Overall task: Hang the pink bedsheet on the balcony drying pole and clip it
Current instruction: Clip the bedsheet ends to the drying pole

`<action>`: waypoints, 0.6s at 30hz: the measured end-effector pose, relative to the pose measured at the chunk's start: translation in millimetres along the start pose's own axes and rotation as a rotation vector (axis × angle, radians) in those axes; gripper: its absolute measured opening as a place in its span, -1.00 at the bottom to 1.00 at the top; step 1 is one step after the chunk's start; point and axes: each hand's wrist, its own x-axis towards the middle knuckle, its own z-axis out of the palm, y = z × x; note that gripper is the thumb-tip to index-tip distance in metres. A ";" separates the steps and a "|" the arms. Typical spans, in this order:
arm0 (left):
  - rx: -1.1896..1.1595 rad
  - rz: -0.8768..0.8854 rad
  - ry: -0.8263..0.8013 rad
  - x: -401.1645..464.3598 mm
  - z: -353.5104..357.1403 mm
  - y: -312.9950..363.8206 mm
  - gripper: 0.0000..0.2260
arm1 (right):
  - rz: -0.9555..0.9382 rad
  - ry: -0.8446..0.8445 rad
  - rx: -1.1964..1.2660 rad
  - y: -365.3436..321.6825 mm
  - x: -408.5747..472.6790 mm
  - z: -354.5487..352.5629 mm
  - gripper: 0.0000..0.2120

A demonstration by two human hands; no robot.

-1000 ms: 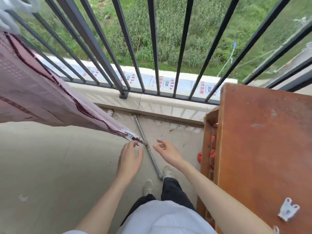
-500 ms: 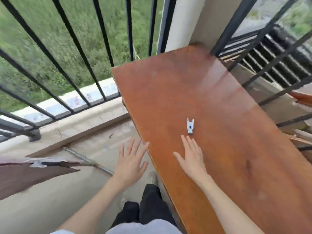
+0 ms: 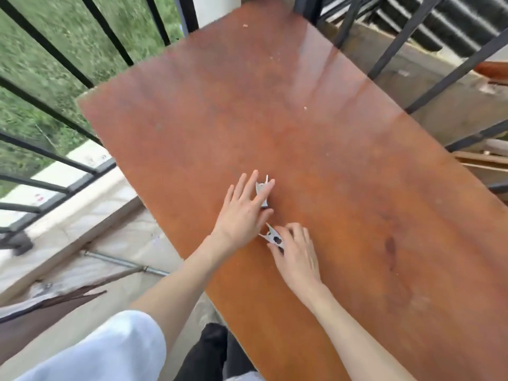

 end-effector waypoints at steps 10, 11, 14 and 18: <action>-0.062 -0.106 0.100 -43.7 4.8 -14.2 -0.75 | 0.004 0.016 0.135 2.5 -7.3 -14.8 -0.74; -0.098 -0.144 0.120 -55.5 2.1 -17.3 -0.76 | 0.000 0.014 0.150 -3.5 -11.9 -15.7 -0.74; -0.223 -0.243 0.182 -100.8 -5.7 -29.7 -0.72 | -0.023 -0.005 0.197 -30.1 -27.9 -15.0 -0.76; -0.468 -0.440 0.330 -182.4 -26.3 -48.6 -0.71 | -0.147 -0.129 0.270 -87.8 -51.3 -12.4 -0.75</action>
